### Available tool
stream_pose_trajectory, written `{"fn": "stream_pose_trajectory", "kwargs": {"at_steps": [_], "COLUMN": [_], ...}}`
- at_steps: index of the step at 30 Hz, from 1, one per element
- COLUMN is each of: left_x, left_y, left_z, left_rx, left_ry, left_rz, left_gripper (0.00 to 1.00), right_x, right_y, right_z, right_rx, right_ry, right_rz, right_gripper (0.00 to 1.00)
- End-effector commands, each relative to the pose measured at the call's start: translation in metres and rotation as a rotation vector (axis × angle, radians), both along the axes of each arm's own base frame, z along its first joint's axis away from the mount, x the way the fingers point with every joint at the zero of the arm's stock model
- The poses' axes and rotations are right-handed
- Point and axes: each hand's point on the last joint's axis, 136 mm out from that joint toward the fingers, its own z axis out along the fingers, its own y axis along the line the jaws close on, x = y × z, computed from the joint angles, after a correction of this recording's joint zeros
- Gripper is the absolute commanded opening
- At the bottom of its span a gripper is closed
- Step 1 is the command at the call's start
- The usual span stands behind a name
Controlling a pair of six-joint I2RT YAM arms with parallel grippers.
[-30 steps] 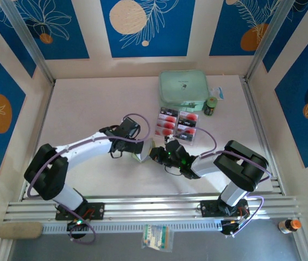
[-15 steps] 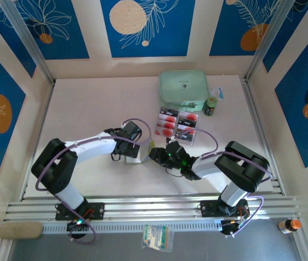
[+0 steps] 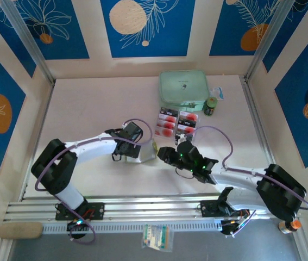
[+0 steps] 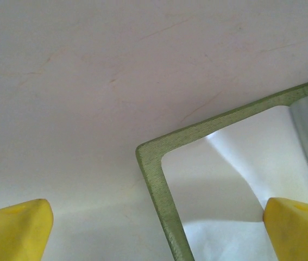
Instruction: Put the credit cards into the card holder
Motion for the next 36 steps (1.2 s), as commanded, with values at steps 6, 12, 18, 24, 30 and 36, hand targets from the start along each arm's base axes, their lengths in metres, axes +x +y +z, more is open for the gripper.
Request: {"fn": "stream_pose_trajectory", "kwargs": {"at_steps": [6,12,18,24,30,36], "left_x": [0.003,0.003,0.002,0.001,-0.001,-0.002], "left_y": [-0.007,-0.009,-0.008,-0.010,-0.008,0.004], "left_z": [0.016,0.017,0.019,0.023,0.020,0.010], "left_rx": [-0.001,-0.002,-0.008,-0.023,-0.007,0.065], "left_ry": [-0.053,-0.060,-0.070,-0.080,-0.074,-0.061], "left_rz": [-0.038,-0.040,-0.046,-0.063,-0.076,-0.067], "left_gripper": [0.99,0.99,0.99,0.99,0.99,0.99], "right_x": [0.015,0.045,0.065,0.068,0.058,0.045], "right_y": [0.024,0.051,0.059,0.032,0.008,-0.008], "right_z": [0.017,0.004,-0.021,-0.061,-0.084,-0.102], "right_rx": [-0.060,-0.048,-0.084,-0.163,-0.215,-0.254], "right_ry": [-0.032,0.000,0.057,0.136,0.191,0.265], "right_rz": [0.146,0.188,0.213,0.170,0.124,0.082], "right_gripper": [0.19,0.15,0.10,0.06,0.03,0.02]}}
